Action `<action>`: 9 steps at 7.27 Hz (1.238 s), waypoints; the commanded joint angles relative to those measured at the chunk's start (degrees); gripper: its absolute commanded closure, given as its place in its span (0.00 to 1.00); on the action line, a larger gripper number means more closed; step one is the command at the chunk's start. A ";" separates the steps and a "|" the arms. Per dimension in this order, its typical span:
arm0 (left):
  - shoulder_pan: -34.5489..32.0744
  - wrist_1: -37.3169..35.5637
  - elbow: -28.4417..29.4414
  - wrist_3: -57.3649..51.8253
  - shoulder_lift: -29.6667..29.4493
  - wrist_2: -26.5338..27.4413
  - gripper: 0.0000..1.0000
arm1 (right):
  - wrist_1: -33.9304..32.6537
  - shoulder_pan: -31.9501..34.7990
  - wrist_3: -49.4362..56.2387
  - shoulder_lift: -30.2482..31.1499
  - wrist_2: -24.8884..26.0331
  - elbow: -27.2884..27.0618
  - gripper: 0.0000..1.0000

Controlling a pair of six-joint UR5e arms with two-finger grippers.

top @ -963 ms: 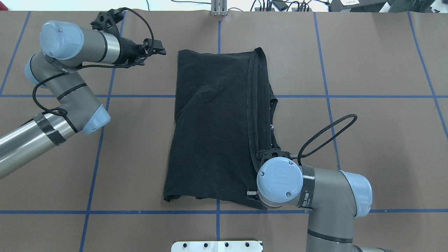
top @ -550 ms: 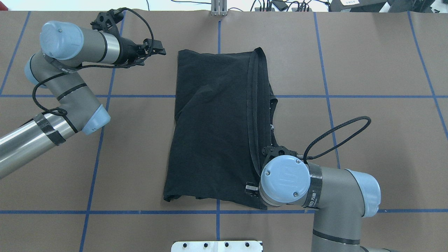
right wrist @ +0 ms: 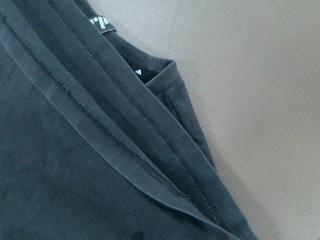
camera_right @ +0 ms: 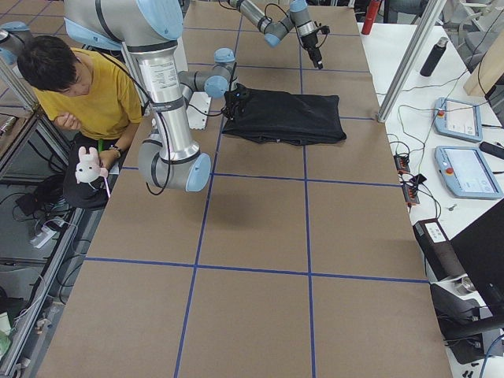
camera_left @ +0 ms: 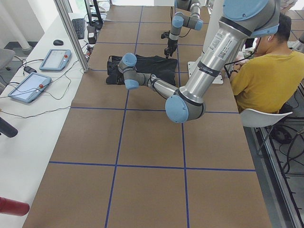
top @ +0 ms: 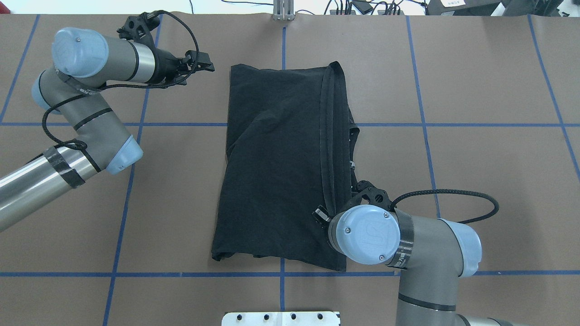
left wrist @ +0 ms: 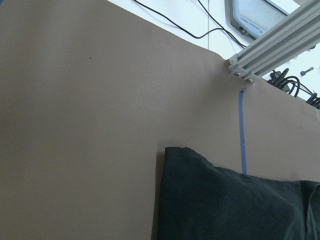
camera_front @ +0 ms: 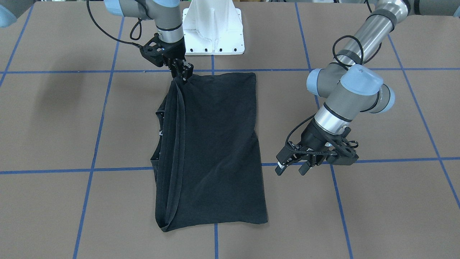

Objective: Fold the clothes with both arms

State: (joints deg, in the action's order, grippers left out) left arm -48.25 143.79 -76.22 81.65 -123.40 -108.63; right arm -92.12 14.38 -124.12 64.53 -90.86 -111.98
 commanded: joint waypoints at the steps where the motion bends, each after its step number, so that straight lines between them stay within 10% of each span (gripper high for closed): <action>1: 0.00 0.00 0.02 0.00 0.00 0.00 0.00 | 3.17 -0.41 -1.65 -0.02 0.59 3.07 0.38; 9: 0.00 0.00 0.10 0.00 0.00 0.09 0.00 | 2.56 -1.73 -1.48 1.03 0.07 2.73 0.31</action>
State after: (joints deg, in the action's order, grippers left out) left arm -48.25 143.79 -76.17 81.65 -123.40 -108.55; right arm -89.49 12.73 -125.62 65.48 -90.72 -109.10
